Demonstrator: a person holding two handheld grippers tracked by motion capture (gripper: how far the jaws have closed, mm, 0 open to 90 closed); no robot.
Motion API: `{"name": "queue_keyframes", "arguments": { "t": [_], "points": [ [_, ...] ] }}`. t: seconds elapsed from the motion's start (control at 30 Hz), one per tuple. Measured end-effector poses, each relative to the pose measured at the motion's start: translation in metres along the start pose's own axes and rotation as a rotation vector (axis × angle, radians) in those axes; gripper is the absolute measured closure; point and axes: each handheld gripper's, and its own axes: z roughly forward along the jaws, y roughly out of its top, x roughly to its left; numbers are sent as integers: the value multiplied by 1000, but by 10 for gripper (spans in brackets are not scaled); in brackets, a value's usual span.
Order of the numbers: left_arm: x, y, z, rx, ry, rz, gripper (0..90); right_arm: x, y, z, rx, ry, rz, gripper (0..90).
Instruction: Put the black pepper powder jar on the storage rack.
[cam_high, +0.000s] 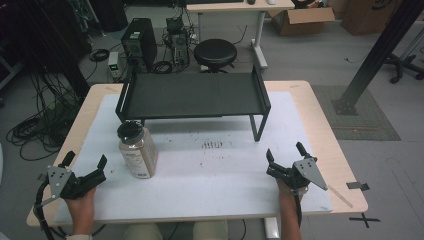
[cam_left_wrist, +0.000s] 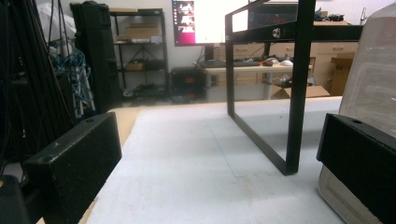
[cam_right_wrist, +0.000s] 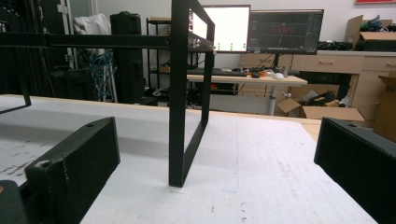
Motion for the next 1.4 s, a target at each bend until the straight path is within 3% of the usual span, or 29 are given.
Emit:
{"name": "queue_keyframes", "arguments": {
  "t": [0.67, 0.87, 0.93, 1.13, 1.4],
  "points": [
    [0, 0, 0, 1, 1, 0, 2, 0, 0, 0, 1, 1, 0, 0],
    [1, 1, 0, 0, 10, -23, 2, 0, 0, 0, -1, 1, 0, 0],
    [0, 3, 0, -11, 5, -38, 2, 0, 0, 0, 0, 1, 0, 0],
    [-5, 17, -2, -25, 7, -11, 2, 0, 0, 0, 0, 1, -3, 0],
    [-12, 29, -8, -53, -5, -14, 2, 0, 0, 0, -1, 1, -4, 0]
  ]
}}
